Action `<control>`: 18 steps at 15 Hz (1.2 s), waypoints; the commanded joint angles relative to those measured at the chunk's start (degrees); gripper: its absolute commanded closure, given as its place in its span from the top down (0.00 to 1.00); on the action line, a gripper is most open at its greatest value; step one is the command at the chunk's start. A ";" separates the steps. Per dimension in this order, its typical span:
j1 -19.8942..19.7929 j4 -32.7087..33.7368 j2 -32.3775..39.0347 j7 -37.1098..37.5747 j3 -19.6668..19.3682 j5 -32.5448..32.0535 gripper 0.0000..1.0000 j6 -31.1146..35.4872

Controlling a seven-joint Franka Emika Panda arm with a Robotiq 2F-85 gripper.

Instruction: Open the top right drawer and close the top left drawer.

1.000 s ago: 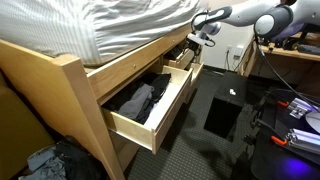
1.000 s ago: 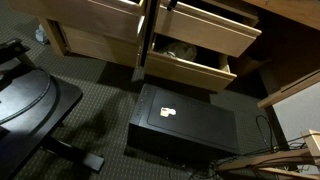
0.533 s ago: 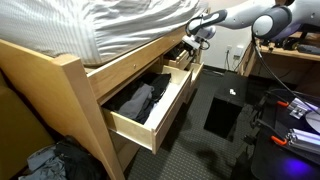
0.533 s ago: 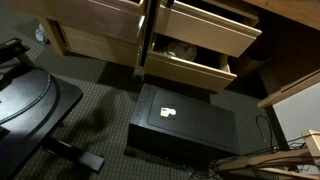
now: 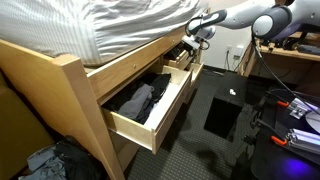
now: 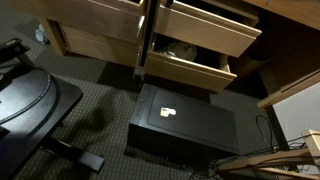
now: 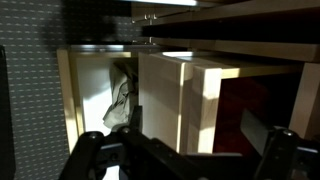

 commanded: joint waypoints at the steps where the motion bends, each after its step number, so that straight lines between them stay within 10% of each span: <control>1: 0.88 -3.04 0.01 0.65 -0.46 -0.19 1.00 0.29; 18: 0.39 -1.01 -0.30 -2.24 2.62 2.94 1.00 1.07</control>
